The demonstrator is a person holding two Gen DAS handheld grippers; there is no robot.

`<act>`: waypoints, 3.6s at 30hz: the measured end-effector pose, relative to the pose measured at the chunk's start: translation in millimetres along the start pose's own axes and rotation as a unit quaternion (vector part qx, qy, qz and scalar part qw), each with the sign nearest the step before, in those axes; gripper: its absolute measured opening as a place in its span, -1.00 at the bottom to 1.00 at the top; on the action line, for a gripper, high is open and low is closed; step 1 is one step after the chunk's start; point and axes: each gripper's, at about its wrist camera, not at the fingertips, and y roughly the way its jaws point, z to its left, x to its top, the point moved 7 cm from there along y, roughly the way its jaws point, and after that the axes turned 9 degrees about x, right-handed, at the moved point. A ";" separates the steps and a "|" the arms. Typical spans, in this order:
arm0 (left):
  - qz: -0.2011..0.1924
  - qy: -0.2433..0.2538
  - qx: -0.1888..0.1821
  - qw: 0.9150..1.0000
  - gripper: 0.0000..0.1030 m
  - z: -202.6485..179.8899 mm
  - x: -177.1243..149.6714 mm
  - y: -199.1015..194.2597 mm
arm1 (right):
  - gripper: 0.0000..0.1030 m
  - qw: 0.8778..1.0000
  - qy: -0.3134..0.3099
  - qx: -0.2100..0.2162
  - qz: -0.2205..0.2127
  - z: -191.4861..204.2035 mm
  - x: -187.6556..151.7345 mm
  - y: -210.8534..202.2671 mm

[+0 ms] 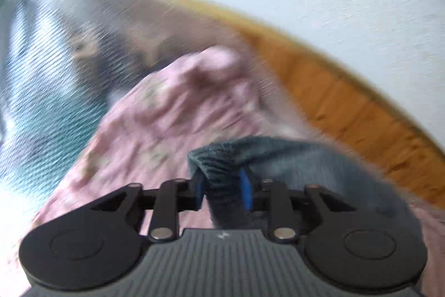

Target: Fold clothes

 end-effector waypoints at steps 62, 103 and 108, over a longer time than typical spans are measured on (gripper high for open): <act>0.158 0.244 -0.003 0.957 -0.06 133.2 -184.8 -97.1 | 0.26 0.943 -0.024 -0.249 0.218 -296.8 32.0 -50.1; 0.055 0.272 0.105 0.955 -0.12 -36.4 -81.6 124.2 | 0.79 0.963 0.067 -0.225 0.136 -397.8 68.0 14.4; 0.028 0.273 0.126 0.953 -0.94 -44.4 -56.3 124.4 | -0.82 0.968 0.080 -0.180 0.158 -398.4 83.4 34.9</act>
